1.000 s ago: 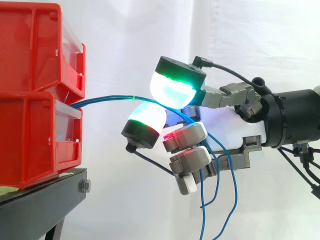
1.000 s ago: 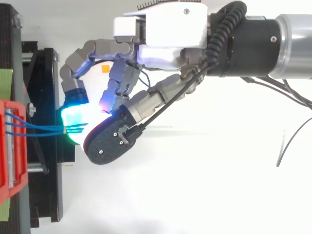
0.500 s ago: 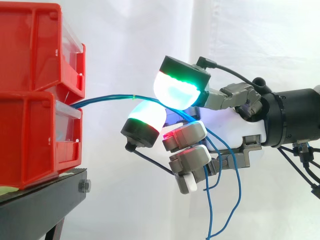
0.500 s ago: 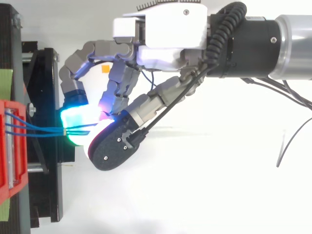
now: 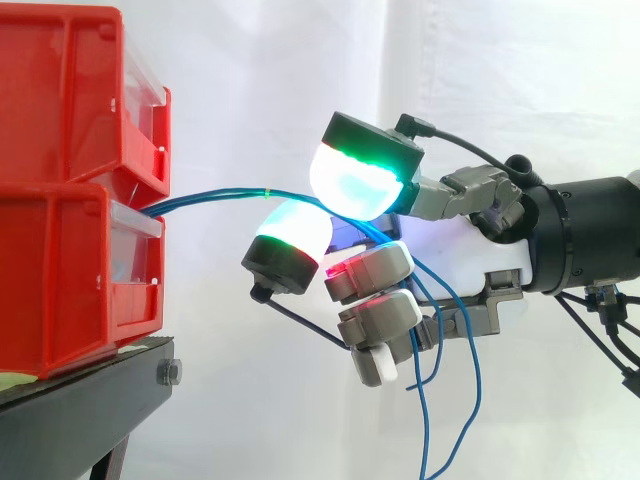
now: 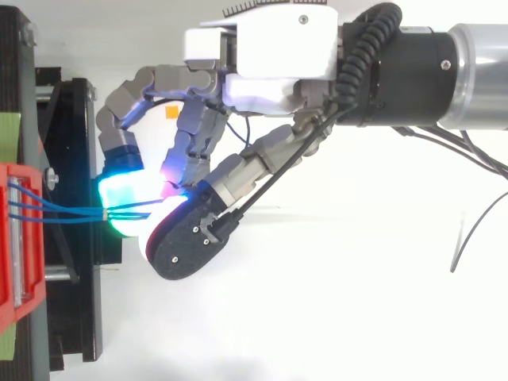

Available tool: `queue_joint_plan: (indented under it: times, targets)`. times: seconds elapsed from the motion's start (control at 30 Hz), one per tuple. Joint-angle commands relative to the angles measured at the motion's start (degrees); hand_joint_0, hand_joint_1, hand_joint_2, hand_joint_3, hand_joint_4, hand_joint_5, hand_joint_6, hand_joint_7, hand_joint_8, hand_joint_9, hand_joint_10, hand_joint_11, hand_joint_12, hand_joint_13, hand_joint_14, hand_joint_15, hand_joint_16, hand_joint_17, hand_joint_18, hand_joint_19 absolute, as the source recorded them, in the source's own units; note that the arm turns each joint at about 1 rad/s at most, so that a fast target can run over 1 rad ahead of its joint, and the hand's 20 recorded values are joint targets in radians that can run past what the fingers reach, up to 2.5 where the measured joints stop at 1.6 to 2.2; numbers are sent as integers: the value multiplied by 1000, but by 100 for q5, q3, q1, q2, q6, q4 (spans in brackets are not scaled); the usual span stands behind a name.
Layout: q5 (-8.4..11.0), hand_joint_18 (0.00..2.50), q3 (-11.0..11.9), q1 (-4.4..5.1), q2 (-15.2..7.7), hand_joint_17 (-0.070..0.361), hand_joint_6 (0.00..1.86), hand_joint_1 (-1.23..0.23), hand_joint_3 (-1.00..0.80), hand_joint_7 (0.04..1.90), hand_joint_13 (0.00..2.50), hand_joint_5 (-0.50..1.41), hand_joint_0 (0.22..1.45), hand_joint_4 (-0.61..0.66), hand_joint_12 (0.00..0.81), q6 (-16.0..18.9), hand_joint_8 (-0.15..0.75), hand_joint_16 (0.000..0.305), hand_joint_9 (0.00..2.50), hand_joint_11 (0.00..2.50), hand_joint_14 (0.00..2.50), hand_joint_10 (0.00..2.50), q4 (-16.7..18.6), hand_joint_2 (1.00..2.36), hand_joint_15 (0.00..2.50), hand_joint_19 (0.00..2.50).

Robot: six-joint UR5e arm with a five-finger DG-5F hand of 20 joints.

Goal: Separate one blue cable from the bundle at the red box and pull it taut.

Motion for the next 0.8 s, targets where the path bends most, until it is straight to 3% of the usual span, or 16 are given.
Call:
queue_joint_plan:
  times: [0.0,0.33,0.77]
  targets:
    - [0,903,2,-5,0,89,867,-894,-500,1084,1161,-169,647,46,339,0,306,40,1212,1445,28,18,-2,1000,1258,795]
    - [0,863,2,-14,0,90,844,-774,-500,1070,1163,-165,561,69,340,0,307,40,1219,1428,23,16,-11,1000,1250,806]
    - [0,847,2,-5,0,88,824,-683,-500,1063,1150,-159,572,72,328,0,304,39,1220,1421,23,16,-11,1000,1245,804]
